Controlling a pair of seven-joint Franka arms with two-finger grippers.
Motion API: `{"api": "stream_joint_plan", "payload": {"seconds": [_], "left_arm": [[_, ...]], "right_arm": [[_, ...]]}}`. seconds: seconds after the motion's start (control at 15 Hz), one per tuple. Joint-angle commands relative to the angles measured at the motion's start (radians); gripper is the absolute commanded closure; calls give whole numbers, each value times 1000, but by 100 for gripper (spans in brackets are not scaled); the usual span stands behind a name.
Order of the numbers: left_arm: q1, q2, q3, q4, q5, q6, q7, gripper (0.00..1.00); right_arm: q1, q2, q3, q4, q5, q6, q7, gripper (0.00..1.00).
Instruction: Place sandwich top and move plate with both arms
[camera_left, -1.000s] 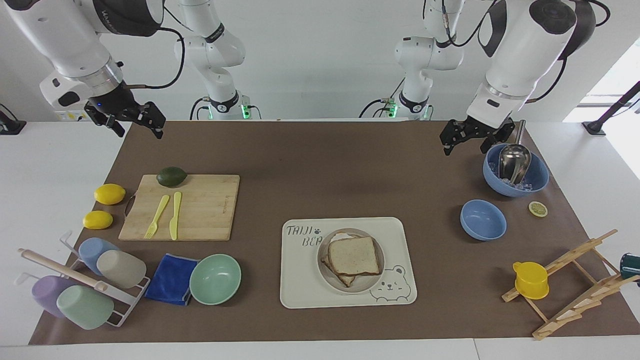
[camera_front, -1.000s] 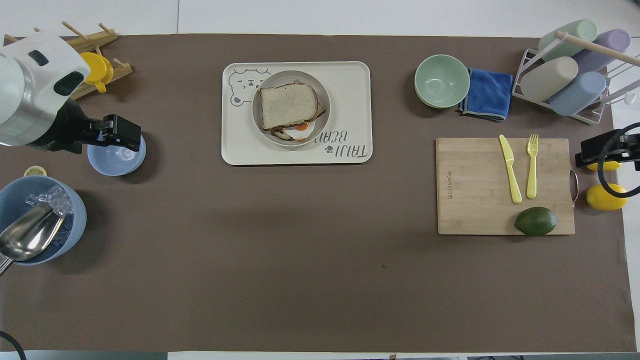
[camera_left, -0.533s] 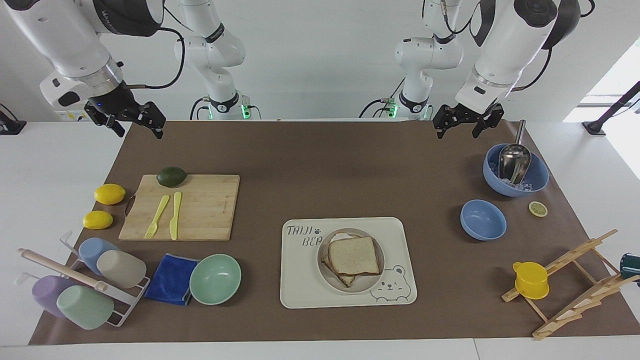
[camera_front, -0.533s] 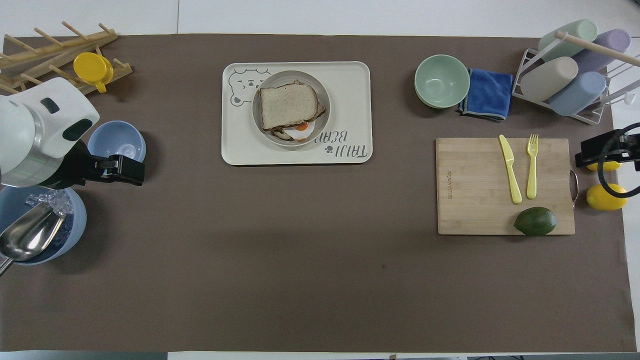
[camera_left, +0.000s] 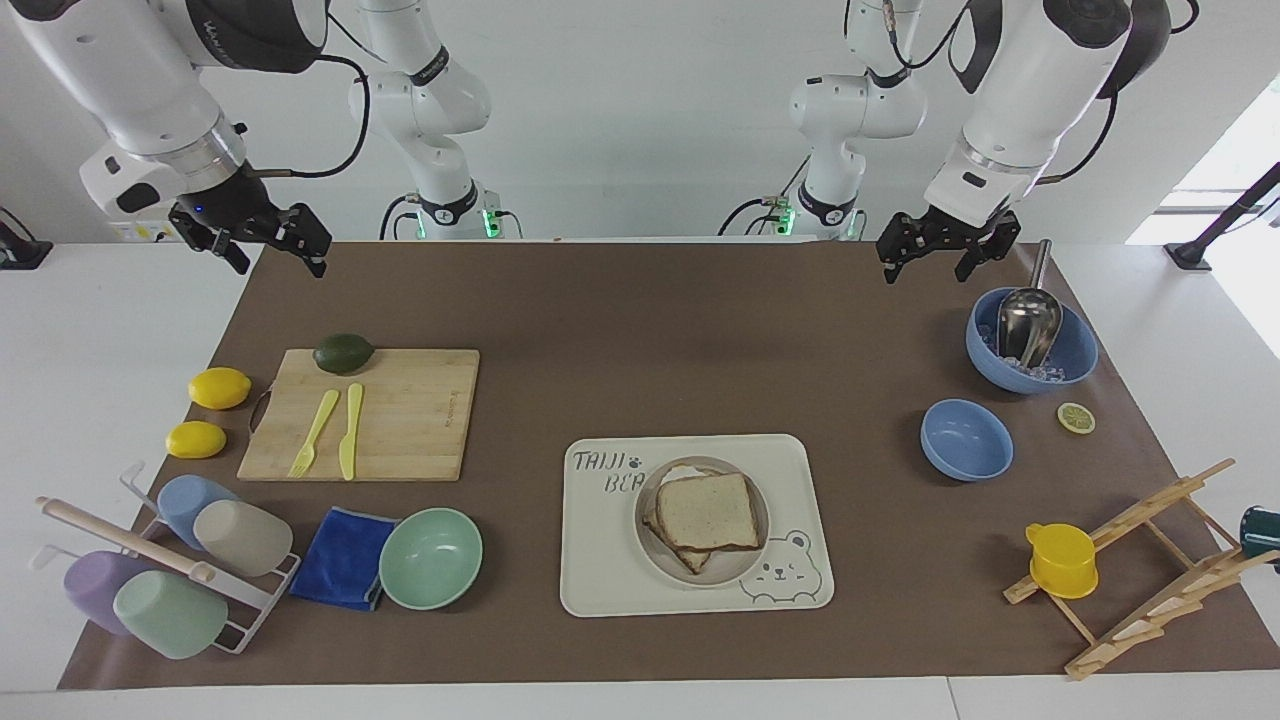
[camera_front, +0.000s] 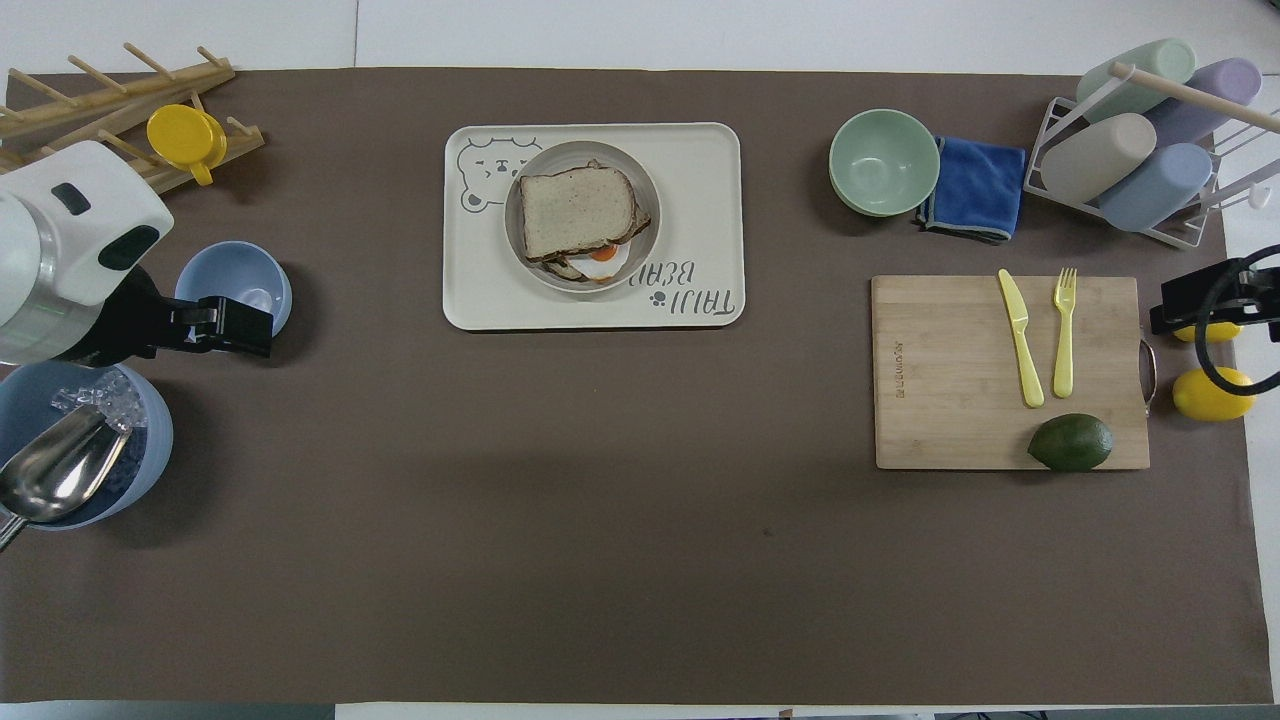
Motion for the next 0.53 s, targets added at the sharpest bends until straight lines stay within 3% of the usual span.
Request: {"api": "stream_joint_plan", "payload": {"seconds": [0.0, 0.47], "left_arm": [[19, -6, -6, -3, 9, 22, 38, 0], [53, -4, -6, 0, 8, 2, 45, 0]], "right_arm": [[-3, 1, -1, 2, 17, -15, -8, 0], [-3, 1, -1, 2, 17, -15, -8, 0]]}}
